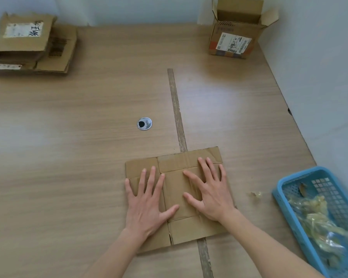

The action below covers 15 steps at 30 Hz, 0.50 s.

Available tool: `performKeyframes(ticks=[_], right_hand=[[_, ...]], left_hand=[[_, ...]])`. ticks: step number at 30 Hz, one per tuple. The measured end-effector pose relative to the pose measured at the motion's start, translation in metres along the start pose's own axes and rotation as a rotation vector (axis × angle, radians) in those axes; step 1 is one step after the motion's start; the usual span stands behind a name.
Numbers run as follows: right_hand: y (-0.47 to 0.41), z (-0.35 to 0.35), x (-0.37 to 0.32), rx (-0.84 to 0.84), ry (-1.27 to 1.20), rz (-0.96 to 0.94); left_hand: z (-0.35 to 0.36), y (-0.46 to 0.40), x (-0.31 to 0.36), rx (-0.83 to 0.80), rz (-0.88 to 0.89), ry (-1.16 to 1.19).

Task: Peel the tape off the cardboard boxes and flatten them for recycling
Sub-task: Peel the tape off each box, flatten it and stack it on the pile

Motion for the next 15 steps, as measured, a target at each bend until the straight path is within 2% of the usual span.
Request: performKeyframes(ticks=[11,15], right_hand=[[-0.0005,0.0073,0.0007,0.0,-0.004,-0.007],[-0.0006,0.0021,-0.0004,-0.067,0.004,0.027]], left_hand=[[0.0038,-0.0005,-0.0013,0.017,0.015,-0.028],[-0.0033,-0.0007,-0.0002,-0.031,-0.027,-0.012]])
Point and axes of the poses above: each hand's wrist, its own y-axis away from the middle knuckle, its own z-axis out of the palm, x = y × z, the point moved 6 cm from there along -y, towards the middle knuckle, and after that the axes turned 10 degrees about y, right-handed, at the moved point
